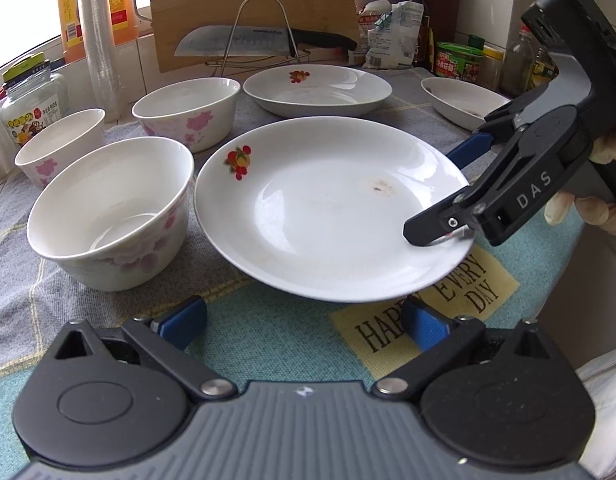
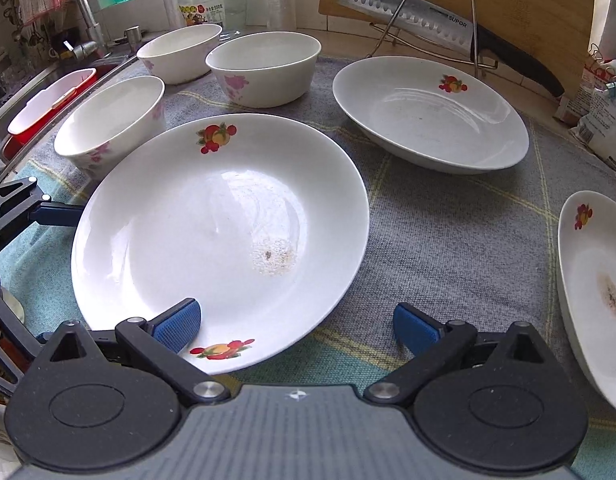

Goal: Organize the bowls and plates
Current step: 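Close the right tool on the rim of the fruit-print plate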

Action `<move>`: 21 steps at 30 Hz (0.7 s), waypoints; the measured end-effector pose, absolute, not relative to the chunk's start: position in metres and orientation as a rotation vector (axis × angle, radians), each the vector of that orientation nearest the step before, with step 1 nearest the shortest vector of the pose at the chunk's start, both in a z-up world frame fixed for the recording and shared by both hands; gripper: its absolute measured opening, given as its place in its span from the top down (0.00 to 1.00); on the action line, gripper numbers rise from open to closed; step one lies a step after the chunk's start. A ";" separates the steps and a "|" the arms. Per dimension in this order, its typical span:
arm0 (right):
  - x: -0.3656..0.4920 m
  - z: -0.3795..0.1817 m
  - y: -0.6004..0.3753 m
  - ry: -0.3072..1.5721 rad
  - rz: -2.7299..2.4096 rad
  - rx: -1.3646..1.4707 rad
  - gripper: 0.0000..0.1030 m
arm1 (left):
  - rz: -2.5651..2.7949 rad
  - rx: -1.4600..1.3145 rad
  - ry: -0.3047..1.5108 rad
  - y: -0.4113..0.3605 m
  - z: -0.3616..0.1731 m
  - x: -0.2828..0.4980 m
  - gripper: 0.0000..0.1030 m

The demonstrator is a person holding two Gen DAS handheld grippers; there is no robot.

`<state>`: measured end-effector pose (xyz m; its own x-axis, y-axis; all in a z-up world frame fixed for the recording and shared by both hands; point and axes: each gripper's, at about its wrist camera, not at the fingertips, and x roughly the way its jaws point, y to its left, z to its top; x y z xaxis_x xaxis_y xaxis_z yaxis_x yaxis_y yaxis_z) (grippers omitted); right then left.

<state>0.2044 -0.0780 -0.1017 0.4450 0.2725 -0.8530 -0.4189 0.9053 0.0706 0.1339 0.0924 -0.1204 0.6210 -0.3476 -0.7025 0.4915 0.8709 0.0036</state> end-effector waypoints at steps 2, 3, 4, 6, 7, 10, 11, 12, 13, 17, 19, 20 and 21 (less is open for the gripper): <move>0.207 -0.101 -0.077 1.045 0.442 -0.171 0.00 | -0.480 0.198 0.756 0.092 -0.121 0.135 0.00; 0.209 -0.100 -0.077 1.057 0.451 -0.174 0.00 | -0.476 0.196 0.753 0.092 -0.121 0.135 0.00; 0.211 -0.100 -0.078 1.062 0.460 -0.176 0.00 | -0.472 0.193 0.751 0.092 -0.121 0.136 0.00; 0.212 -0.100 -0.079 1.058 0.476 -0.186 0.00 | -0.459 0.188 0.749 0.090 -0.121 0.136 0.00; 0.212 -0.100 -0.079 1.054 0.485 -0.192 0.00 | -0.454 0.185 0.748 0.090 -0.121 0.136 0.00; 0.215 -0.101 -0.080 1.047 0.510 -0.213 0.00 | -0.454 0.185 0.743 0.089 -0.122 0.136 0.00; 0.217 -0.101 -0.079 1.047 0.521 -0.223 0.00 | -0.456 0.186 0.739 0.090 -0.122 0.136 0.00; 0.220 -0.101 -0.079 1.044 0.539 -0.234 0.00 | -0.459 0.186 0.732 0.090 -0.122 0.135 0.00; 0.222 -0.101 -0.079 1.041 0.558 -0.245 0.00 | -0.466 0.187 0.724 0.091 -0.123 0.135 0.00; 0.234 -0.101 -0.079 1.040 0.637 -0.289 0.00 | -0.468 0.189 0.726 0.091 -0.122 0.135 0.00; 0.238 -0.102 -0.079 1.032 0.671 -0.306 0.00 | -0.467 0.193 0.742 0.090 -0.120 0.136 0.00; 0.239 -0.102 -0.078 1.031 0.683 -0.313 0.00 | -0.467 0.194 0.746 0.089 -0.120 0.136 0.00; 0.240 -0.102 -0.078 1.031 0.693 -0.319 0.00 | -0.468 0.195 0.748 0.089 -0.120 0.136 0.00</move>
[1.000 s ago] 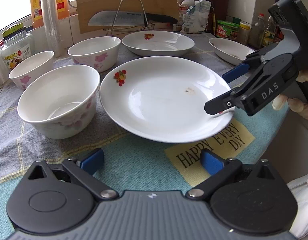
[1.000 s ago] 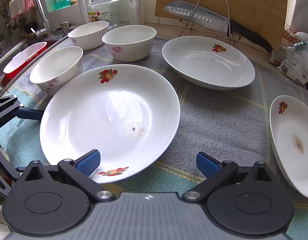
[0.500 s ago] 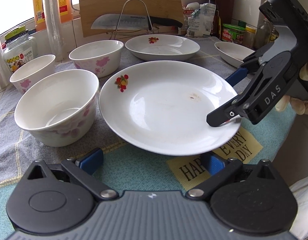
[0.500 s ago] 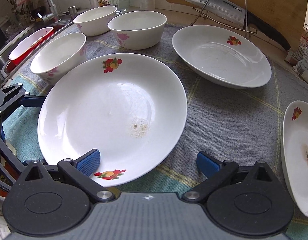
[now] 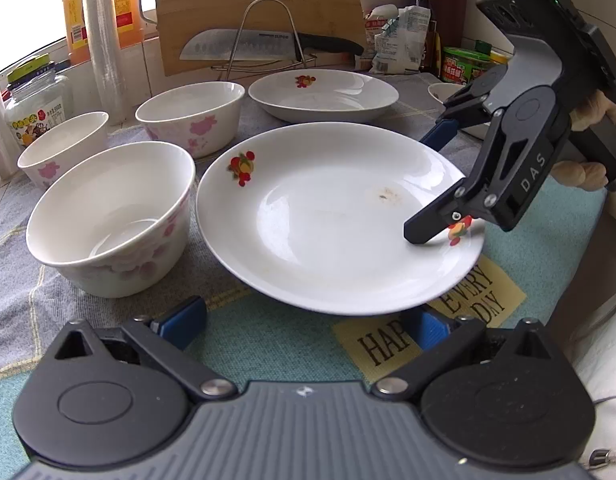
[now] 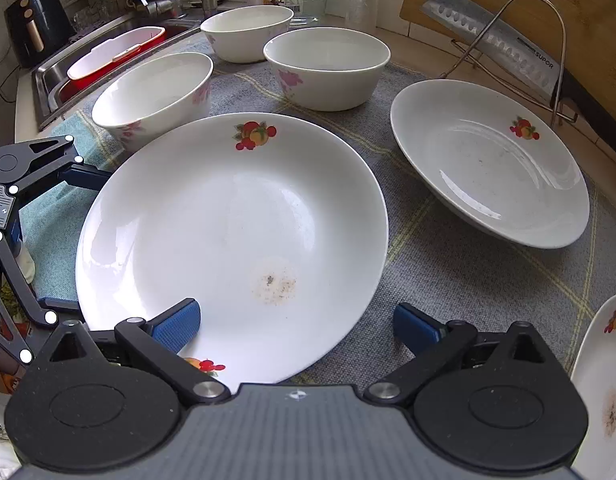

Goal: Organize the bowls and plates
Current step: 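Close the right tool on the rim of the fruit-print plate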

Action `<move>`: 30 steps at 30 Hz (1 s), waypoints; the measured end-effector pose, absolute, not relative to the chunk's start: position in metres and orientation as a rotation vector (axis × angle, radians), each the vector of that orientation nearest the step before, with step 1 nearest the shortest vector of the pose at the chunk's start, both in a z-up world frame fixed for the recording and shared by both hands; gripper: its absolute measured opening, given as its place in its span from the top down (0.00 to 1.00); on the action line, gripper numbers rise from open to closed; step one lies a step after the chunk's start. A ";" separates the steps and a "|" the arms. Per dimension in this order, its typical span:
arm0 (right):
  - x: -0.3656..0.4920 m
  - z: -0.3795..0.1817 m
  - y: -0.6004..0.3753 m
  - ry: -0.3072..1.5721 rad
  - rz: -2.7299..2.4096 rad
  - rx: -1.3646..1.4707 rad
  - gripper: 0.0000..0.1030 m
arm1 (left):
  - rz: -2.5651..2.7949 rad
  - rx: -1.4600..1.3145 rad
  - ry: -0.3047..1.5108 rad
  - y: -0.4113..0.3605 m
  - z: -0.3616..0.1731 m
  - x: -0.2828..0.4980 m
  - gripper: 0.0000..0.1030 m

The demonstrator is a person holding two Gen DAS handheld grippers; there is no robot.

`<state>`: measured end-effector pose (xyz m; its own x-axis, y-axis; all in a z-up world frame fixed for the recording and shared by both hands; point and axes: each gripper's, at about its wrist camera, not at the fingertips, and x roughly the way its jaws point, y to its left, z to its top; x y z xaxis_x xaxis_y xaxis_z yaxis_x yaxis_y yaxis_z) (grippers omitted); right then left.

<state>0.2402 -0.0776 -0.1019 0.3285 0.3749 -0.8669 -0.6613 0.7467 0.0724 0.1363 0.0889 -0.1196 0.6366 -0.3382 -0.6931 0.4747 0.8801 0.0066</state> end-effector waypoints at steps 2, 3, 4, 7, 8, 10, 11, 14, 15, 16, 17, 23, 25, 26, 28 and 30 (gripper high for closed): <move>0.242 -0.102 -0.077 1.032 0.707 -0.329 0.00 | -0.472 0.198 0.755 0.088 -0.119 0.137 0.00; 0.242 -0.102 -0.077 1.030 0.713 -0.333 0.00 | -0.476 0.201 0.758 0.087 -0.118 0.138 0.00; 0.243 -0.103 -0.076 1.027 0.719 -0.335 0.00 | -0.480 0.202 0.758 0.087 -0.118 0.138 0.00; 0.243 -0.103 -0.077 1.019 0.732 -0.337 0.00 | -0.524 0.217 0.738 0.086 -0.120 0.135 0.01; 0.244 -0.103 -0.076 1.022 0.727 -0.331 0.00 | -0.534 0.220 0.735 0.086 -0.120 0.136 0.01; 0.244 -0.103 -0.075 1.030 0.718 -0.327 0.00 | -0.552 0.224 0.730 0.086 -0.120 0.137 0.01; 0.245 -0.103 -0.074 1.028 0.723 -0.331 0.00 | -0.560 0.226 0.725 0.087 -0.121 0.137 0.01; 0.248 -0.103 -0.071 1.027 0.734 -0.322 0.00 | -0.587 0.234 0.710 0.088 -0.122 0.138 0.01; 0.251 -0.102 -0.069 1.031 0.739 -0.307 0.00 | -0.596 0.235 0.706 0.089 -0.122 0.138 0.01; 0.253 -0.102 -0.068 1.034 0.745 -0.296 0.00 | -0.603 0.237 0.703 0.089 -0.122 0.138 0.01; 0.255 -0.101 -0.067 1.036 0.750 -0.290 0.00 | -0.608 0.238 0.701 0.090 -0.122 0.139 0.01; 0.269 -0.100 -0.066 1.044 0.793 -0.249 0.00 | -0.635 0.241 0.682 0.092 -0.122 0.139 0.01; 0.273 -0.100 -0.068 1.051 0.805 -0.225 0.00 | -0.641 0.243 0.677 0.093 -0.123 0.139 0.01; 0.275 -0.099 -0.069 1.054 0.810 -0.213 0.00 | -0.644 0.244 0.675 0.094 -0.123 0.138 0.01; 0.280 -0.099 -0.070 1.062 0.820 -0.184 0.00 | -0.650 0.245 0.671 0.094 -0.123 0.137 0.01; 0.285 -0.099 -0.071 1.071 0.828 -0.162 0.00 | -0.655 0.246 0.669 0.095 -0.123 0.137 0.01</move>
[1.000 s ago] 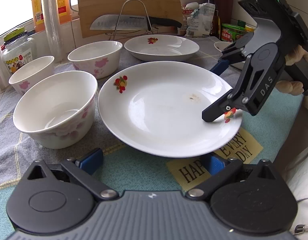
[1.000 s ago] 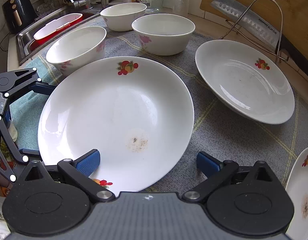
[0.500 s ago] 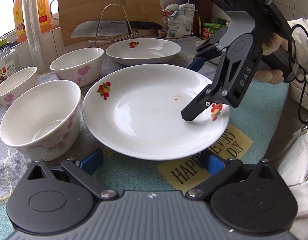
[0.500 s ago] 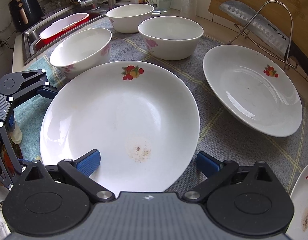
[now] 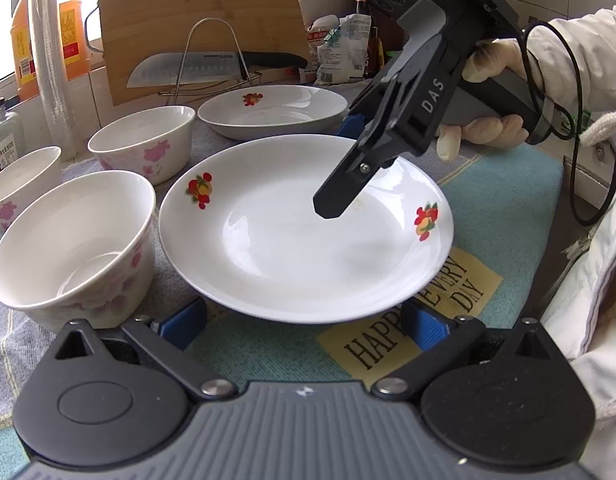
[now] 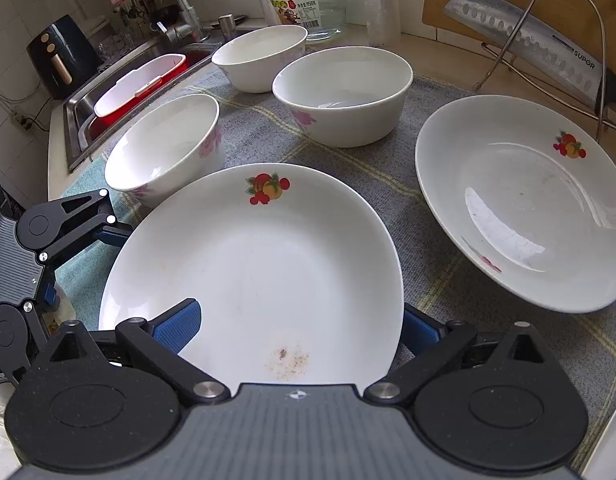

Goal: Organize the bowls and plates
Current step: 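Lift the fruit-print plate with the right tool toward the stained plate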

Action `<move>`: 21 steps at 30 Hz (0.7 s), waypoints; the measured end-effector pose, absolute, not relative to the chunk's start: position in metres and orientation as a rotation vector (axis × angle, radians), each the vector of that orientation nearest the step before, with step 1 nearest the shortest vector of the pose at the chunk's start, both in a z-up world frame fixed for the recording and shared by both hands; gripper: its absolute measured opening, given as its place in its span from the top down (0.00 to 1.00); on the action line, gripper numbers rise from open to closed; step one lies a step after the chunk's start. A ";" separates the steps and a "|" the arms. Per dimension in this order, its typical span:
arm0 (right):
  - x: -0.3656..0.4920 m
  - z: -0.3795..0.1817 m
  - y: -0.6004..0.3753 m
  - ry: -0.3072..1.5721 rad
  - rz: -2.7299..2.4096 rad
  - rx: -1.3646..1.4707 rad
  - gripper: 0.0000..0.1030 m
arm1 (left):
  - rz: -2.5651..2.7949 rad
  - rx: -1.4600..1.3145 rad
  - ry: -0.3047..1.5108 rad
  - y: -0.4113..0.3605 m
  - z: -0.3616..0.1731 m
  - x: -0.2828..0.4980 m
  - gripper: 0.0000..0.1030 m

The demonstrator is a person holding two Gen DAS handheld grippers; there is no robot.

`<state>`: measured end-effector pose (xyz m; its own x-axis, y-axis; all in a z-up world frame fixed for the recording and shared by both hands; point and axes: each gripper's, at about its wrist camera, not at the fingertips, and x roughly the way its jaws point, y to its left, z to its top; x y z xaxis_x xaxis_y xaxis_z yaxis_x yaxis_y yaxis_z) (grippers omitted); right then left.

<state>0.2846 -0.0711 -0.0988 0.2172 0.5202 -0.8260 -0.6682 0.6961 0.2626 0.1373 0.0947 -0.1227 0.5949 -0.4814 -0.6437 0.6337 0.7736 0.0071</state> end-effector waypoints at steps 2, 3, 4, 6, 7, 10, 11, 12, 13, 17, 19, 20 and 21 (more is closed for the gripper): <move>0.288 -0.099 -0.073 1.079 0.833 -0.141 0.00 | -0.658 0.248 0.669 0.095 -0.122 0.137 0.01; 0.289 -0.099 -0.073 1.082 0.837 -0.134 0.00 | -0.659 0.248 0.669 0.095 -0.122 0.138 0.01; 0.290 -0.098 -0.073 1.083 0.839 -0.131 0.00 | -0.660 0.248 0.668 0.095 -0.122 0.138 0.01; 0.291 -0.098 -0.073 1.084 0.841 -0.130 0.04 | -0.658 0.247 0.668 0.095 -0.122 0.138 0.01; 0.292 -0.097 -0.073 1.086 0.841 -0.129 0.05 | -0.658 0.247 0.667 0.095 -0.122 0.138 0.01; 0.295 -0.096 -0.074 1.096 0.848 -0.121 0.09 | -0.652 0.244 0.668 0.096 -0.122 0.139 0.01; 0.296 -0.096 -0.075 1.100 0.847 -0.115 0.10 | -0.652 0.243 0.667 0.096 -0.122 0.139 0.01; 0.297 -0.096 -0.076 1.104 0.848 -0.109 0.11 | -0.651 0.243 0.667 0.096 -0.122 0.140 0.01; 0.298 -0.096 -0.076 1.106 0.847 -0.105 0.12 | -0.650 0.243 0.667 0.096 -0.122 0.140 0.01; 0.300 -0.095 -0.078 1.117 0.845 -0.080 0.15 | -0.646 0.243 0.668 0.096 -0.121 0.140 0.01; 0.301 -0.095 -0.079 1.123 0.842 -0.072 0.17 | -0.644 0.243 0.667 0.096 -0.122 0.140 0.01; 0.302 -0.095 -0.079 1.127 0.840 -0.067 0.17 | -0.645 0.243 0.667 0.096 -0.122 0.141 0.01; 0.303 -0.095 -0.079 1.131 0.838 -0.062 0.18 | -0.647 0.245 0.666 0.096 -0.122 0.141 0.00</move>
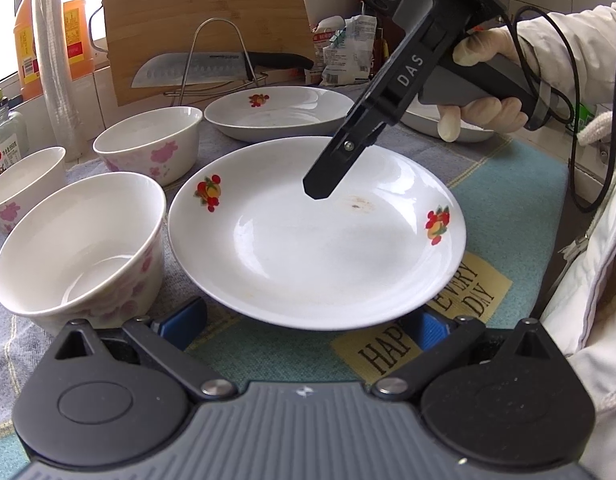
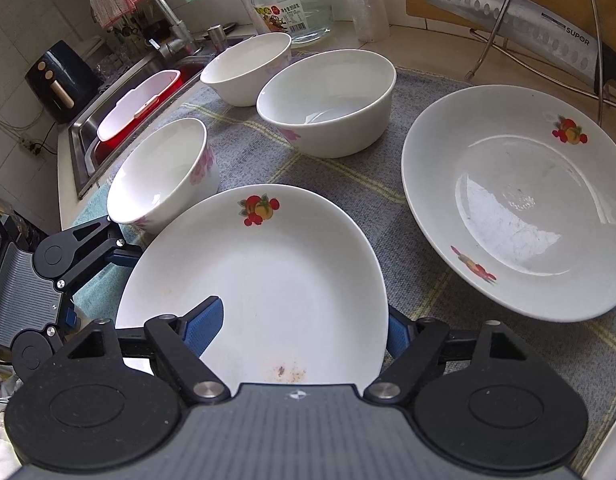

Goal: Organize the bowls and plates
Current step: 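Lift the fruit-print plate with the right tool toward the stained plate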

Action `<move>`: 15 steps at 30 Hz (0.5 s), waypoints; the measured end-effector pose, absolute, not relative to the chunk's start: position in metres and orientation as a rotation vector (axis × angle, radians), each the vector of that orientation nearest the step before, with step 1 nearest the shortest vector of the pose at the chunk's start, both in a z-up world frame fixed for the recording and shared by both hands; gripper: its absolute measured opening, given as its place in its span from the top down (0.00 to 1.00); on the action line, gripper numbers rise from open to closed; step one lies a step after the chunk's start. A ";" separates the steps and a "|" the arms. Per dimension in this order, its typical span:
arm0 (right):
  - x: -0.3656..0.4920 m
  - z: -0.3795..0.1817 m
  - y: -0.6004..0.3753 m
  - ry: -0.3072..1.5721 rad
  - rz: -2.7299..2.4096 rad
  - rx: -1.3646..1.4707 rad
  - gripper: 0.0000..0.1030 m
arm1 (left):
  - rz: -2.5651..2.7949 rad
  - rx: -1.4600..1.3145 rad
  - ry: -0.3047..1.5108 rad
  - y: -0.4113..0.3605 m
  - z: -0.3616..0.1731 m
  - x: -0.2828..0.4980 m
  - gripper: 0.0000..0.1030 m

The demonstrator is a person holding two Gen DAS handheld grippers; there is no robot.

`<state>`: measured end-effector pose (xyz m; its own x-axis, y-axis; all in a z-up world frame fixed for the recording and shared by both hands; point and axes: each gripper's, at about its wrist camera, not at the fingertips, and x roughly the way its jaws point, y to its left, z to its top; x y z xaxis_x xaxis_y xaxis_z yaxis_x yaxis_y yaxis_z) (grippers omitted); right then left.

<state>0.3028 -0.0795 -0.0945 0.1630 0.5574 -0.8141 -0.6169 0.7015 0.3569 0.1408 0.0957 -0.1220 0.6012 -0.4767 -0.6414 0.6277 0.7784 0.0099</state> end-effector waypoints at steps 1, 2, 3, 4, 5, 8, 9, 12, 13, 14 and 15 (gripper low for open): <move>0.303 -0.094 -0.080 1.135 0.838 -0.057 0.18 | -0.648 0.247 0.664 0.096 -0.122 0.141 0.00; 0.304 -0.094 -0.080 1.138 0.838 -0.054 0.18 | -0.649 0.248 0.664 0.096 -0.122 0.141 0.00; 0.304 -0.094 -0.081 1.141 0.836 -0.049 0.19 | -0.651 0.249 0.663 0.095 -0.122 0.141 0.00; 0.305 -0.094 -0.081 1.144 0.834 -0.044 0.19 | -0.652 0.252 0.660 0.095 -0.122 0.141 0.00; 0.305 -0.094 -0.082 1.146 0.832 -0.040 0.20 | -0.654 0.255 0.657 0.095 -0.122 0.141 0.01; 0.305 -0.094 -0.083 1.150 0.825 -0.034 0.22 | -0.668 0.269 0.645 0.092 -0.121 0.139 0.05; 0.305 -0.094 -0.083 1.152 0.822 -0.036 0.22 | -0.672 0.278 0.644 0.091 -0.121 0.138 0.05; 0.303 -0.093 -0.083 1.157 0.815 -0.047 0.23 | -0.676 0.278 0.646 0.091 -0.121 0.138 0.05; 0.302 -0.092 -0.083 1.160 0.814 -0.051 0.23 | -0.678 0.279 0.647 0.091 -0.121 0.138 0.05; 0.301 -0.092 -0.083 1.163 0.812 -0.053 0.23 | -0.679 0.281 0.650 0.091 -0.120 0.139 0.05; 0.300 -0.091 -0.084 1.165 0.811 -0.053 0.23 | -0.681 0.285 0.653 0.090 -0.120 0.139 0.05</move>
<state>0.2999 -0.0838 -0.0910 0.1506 0.5383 -0.8292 -0.5904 0.7217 0.3613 0.1386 0.0903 -0.1202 0.5898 -0.4907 -0.6414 0.6619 0.7488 0.0358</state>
